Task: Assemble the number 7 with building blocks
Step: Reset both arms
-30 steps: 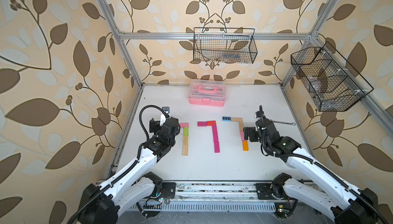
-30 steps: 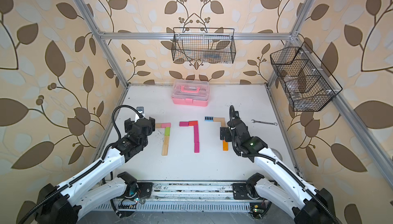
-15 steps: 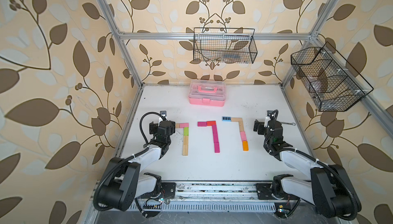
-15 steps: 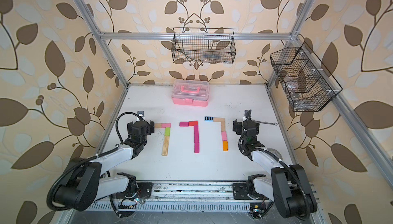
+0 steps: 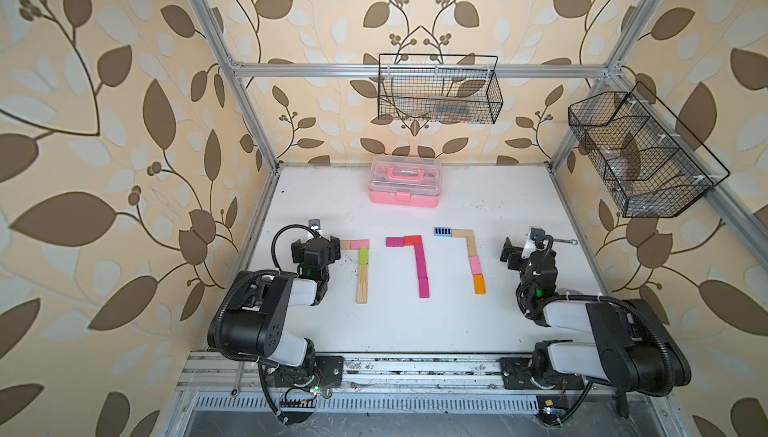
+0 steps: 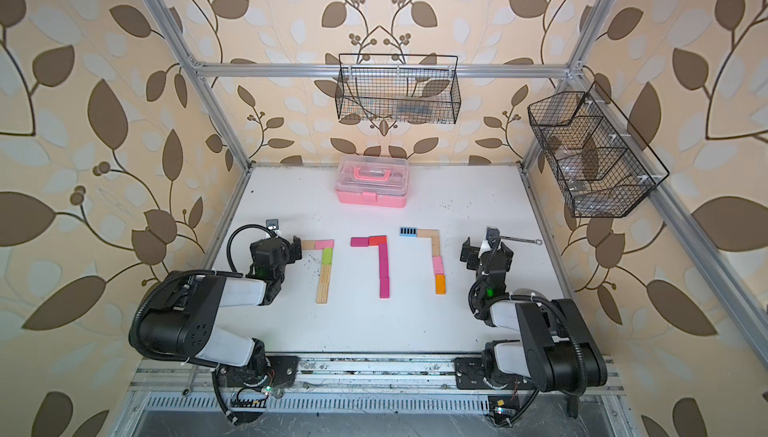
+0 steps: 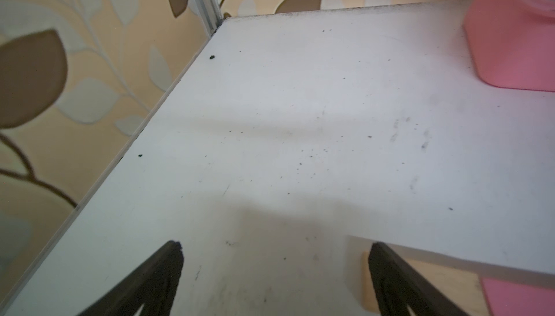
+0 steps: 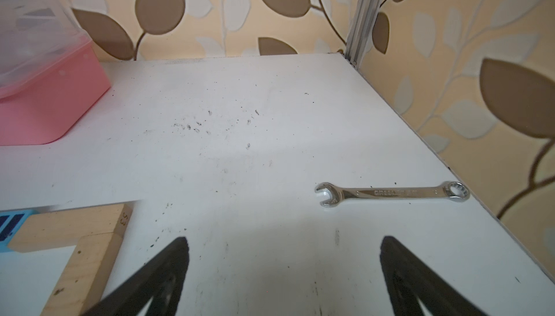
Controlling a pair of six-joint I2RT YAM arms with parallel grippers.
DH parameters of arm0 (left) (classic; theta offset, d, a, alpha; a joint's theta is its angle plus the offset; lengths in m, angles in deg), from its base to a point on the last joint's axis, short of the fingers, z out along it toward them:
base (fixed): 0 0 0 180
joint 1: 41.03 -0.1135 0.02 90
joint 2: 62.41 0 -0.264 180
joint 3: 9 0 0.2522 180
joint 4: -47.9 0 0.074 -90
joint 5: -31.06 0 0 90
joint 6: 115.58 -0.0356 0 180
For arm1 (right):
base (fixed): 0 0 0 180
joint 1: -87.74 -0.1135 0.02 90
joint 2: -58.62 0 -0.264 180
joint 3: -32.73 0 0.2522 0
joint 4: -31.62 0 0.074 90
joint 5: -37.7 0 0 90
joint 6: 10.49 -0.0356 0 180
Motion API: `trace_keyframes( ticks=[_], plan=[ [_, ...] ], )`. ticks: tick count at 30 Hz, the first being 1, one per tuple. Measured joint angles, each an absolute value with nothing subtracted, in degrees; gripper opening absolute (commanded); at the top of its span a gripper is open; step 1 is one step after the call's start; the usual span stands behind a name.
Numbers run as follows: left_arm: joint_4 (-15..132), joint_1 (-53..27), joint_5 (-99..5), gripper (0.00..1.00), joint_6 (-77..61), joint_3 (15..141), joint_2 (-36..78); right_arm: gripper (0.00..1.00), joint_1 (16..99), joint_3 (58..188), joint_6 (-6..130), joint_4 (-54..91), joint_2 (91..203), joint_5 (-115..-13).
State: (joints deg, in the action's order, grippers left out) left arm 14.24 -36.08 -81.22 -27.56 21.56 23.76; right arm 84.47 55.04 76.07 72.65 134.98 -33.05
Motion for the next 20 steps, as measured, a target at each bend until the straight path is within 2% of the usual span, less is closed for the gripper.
trace_keyframes(
  ticks=[20],
  plan=[
    [16.97, -37.79, -77.37, 0.99, -24.43, 24.47, 24.35, 1.00, 84.50, 54.93, 75.70, 75.99, 135.15, -33.01]
  ],
)
